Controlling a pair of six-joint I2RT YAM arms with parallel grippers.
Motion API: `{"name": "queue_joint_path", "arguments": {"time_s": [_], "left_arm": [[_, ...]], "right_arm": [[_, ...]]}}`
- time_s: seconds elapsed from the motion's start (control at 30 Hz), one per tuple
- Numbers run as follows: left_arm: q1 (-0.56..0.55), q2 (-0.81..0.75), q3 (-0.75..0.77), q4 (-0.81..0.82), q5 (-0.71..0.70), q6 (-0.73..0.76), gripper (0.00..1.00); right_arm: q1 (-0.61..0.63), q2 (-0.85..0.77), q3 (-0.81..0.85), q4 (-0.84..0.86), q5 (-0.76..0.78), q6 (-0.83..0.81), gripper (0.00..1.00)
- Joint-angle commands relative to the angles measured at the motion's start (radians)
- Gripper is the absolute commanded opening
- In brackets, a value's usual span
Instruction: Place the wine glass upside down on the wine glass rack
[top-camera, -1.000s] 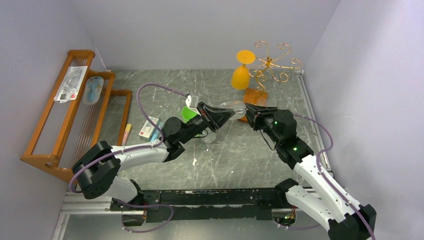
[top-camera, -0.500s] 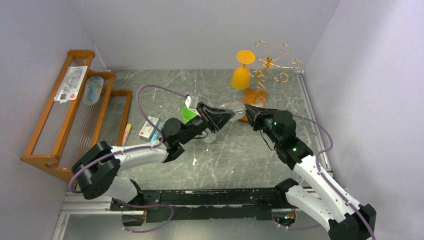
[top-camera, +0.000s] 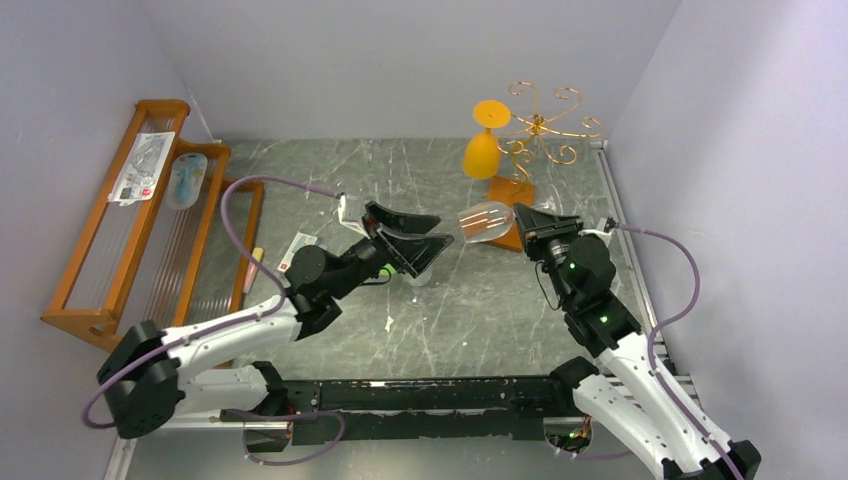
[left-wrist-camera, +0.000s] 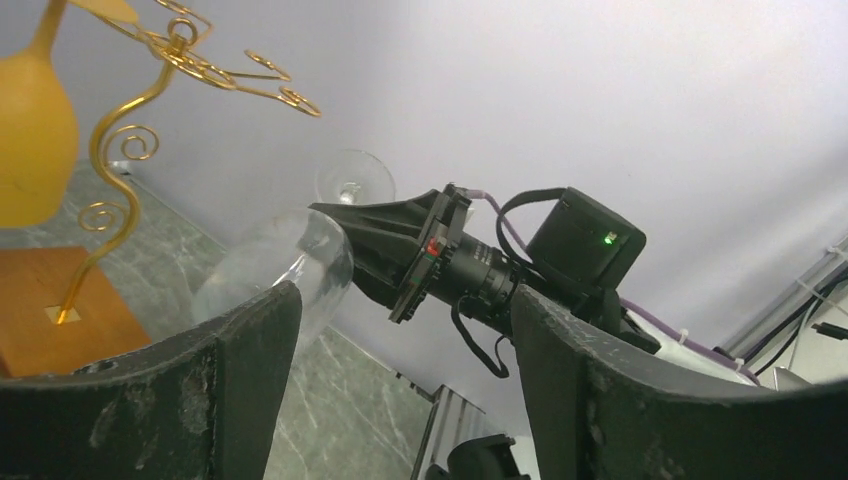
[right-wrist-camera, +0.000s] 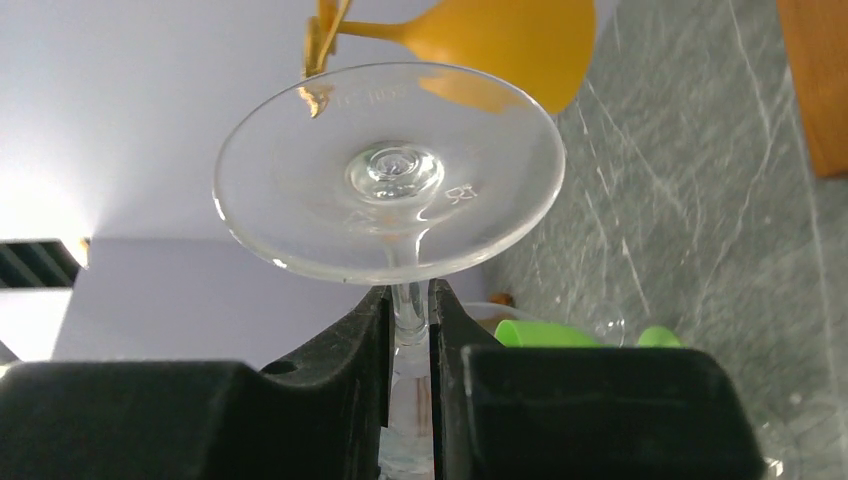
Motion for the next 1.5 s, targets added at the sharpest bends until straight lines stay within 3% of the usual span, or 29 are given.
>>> {"name": "queue_joint_path", "arguments": {"time_s": [0.0,0.27,0.47,0.6,0.87,1.13,1.47], "left_arm": [[-0.008,-0.107,0.035,-0.266,-0.064,0.097,0.82],[-0.008,-0.168,0.188,-0.641,-0.075,0.253,0.83],[-0.008,-0.147,0.265,-0.734,-0.037,0.294,0.83],[-0.007,-0.129,0.287,-0.767,-0.037,0.301,0.83],[-0.008,-0.107,0.351,-0.863,-0.063,0.322,0.83],[-0.008,-0.093,0.379,-0.919,-0.094,0.333,0.83],[-0.007,-0.061,0.393,-0.929,-0.092,0.327,0.82]], "right_arm": [[-0.002,-0.1,-0.075,0.144,0.05,-0.269,0.0],[-0.002,-0.206,-0.104,0.221,0.006,-0.773,0.0],[-0.001,-0.159,-0.052,0.247,-0.051,-1.076,0.0],[-0.004,-0.062,0.015,0.245,-0.085,-1.191,0.0],[-0.115,0.146,0.156,0.248,-0.236,-1.27,0.0],[-0.225,0.257,0.208,0.302,-0.366,-1.247,0.0],[-0.271,0.425,0.31,0.259,-0.452,-1.224,0.0]]}}
